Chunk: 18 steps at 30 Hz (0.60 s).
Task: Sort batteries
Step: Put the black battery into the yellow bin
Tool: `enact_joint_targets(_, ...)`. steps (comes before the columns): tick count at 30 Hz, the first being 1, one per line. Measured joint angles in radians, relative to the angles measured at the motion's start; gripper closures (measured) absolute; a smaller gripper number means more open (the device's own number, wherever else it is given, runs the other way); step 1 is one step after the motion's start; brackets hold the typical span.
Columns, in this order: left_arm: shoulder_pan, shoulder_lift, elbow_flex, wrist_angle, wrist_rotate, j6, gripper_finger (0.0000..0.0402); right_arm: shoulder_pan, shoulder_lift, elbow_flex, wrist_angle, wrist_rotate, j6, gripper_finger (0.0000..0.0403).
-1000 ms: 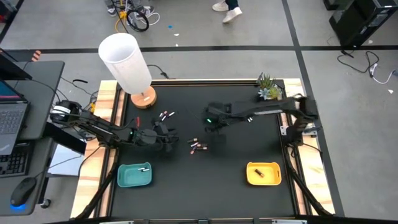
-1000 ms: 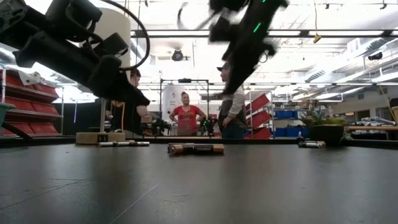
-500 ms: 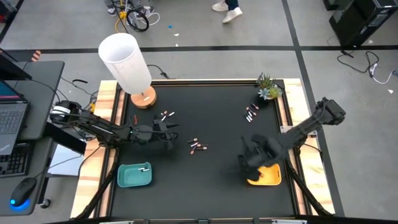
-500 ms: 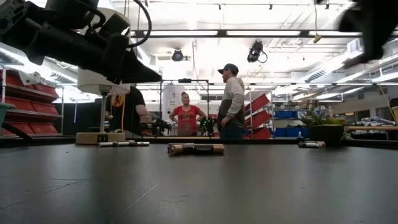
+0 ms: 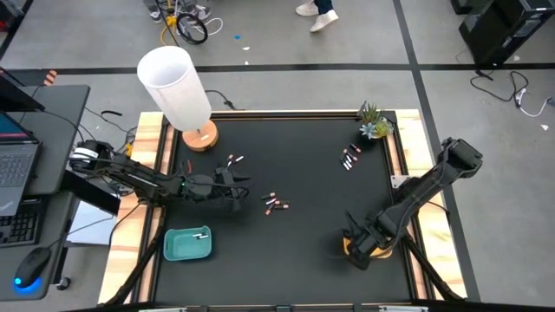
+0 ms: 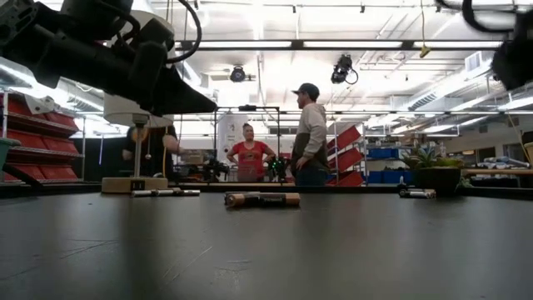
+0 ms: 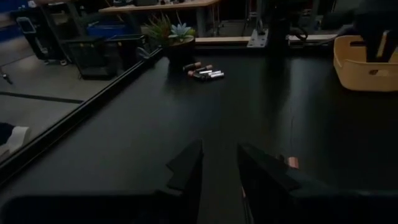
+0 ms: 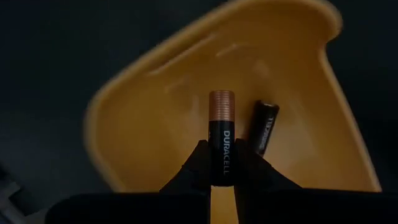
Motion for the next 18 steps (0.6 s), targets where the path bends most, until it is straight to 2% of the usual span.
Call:
enact_joint_targets(4, 0.000, 0.000, 0.000, -0.023, 0.000, -0.001, 0.0285, -0.032, -0.001, -0.082, 0.072, -0.020, 0.000, 0.0372)
enact_joint_targets(11, 0.000, 0.000, 0.000, -0.074, 0.000, -0.024, 0.0285, -0.077, -0.001, -0.075, 0.038, -0.027, -0.054, 0.0281)
enact_joint_targets(14, 0.000, 0.000, 0.000, -0.075, 0.000, -0.032, 0.0285, -0.090, -0.001, -0.011, -0.058, -0.038, -0.092, 0.0256)
enact_joint_targets(18, 0.000, 0.000, 0.000, -0.079, 0.000, -0.073, 0.0285, -0.107, -0.001, 0.134, -0.301, -0.022, -0.141, 0.0250)
